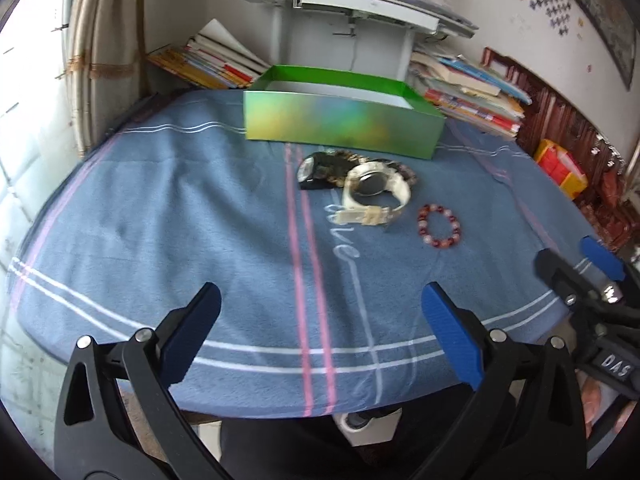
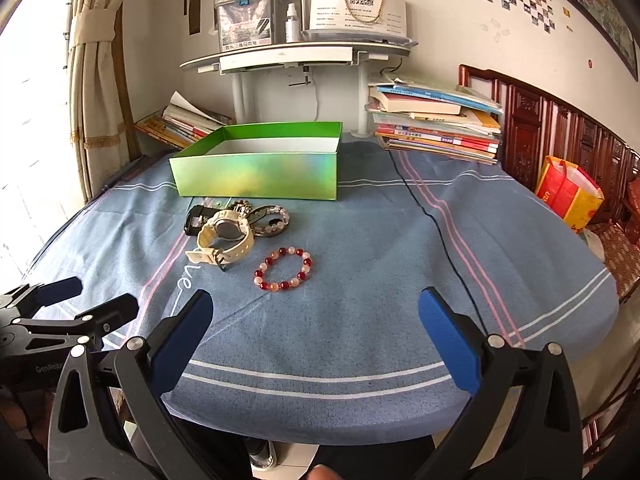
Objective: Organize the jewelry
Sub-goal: 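Close the left tool on the white watch band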
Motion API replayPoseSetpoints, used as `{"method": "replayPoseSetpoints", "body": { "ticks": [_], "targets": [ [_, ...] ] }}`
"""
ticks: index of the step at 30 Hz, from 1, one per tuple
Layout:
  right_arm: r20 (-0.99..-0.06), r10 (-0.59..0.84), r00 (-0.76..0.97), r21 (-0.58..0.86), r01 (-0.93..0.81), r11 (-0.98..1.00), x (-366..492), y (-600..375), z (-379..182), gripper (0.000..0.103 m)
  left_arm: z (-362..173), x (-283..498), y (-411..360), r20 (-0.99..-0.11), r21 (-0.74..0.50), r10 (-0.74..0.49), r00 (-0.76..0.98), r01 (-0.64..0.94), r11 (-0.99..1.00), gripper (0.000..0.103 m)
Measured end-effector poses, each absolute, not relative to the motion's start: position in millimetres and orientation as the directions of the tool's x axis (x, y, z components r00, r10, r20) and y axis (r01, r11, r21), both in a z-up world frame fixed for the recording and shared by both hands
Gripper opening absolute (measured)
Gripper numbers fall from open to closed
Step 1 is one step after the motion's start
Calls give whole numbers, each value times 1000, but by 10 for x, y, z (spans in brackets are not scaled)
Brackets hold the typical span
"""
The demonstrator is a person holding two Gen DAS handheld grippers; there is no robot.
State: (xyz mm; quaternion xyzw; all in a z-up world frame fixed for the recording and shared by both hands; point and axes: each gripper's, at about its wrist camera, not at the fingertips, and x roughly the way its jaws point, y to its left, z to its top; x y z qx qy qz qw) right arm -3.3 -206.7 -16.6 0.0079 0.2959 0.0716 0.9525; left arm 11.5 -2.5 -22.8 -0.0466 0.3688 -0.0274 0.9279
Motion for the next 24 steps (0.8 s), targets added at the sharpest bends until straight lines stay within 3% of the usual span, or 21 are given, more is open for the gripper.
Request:
{"method": "replayPoseSetpoints", "body": {
  "ticks": [6, 16, 20, 24],
  "targets": [
    [-557, 178, 811, 122, -132, 984, 43, -2212, -244, 101, -208, 308, -162, -651, -101, -96, 753, 40, 994, 94],
    [-591, 199, 782, 201, -96, 975, 298, -2484, -436, 101, -282, 1056, -658, -697, -22, -71, 713, 78, 997, 92],
    [-599, 199, 776, 199, -98, 975, 390, -2541, -478, 101, -396, 1270, -733, -732, -16, -55, 679, 63, 998, 77],
    [-611, 200, 766, 198, -97, 975, 466, -2613, -527, 101, -482, 1390, -712, -746, -6, -20, 666, 23, 1000, 73]
  ]
}}
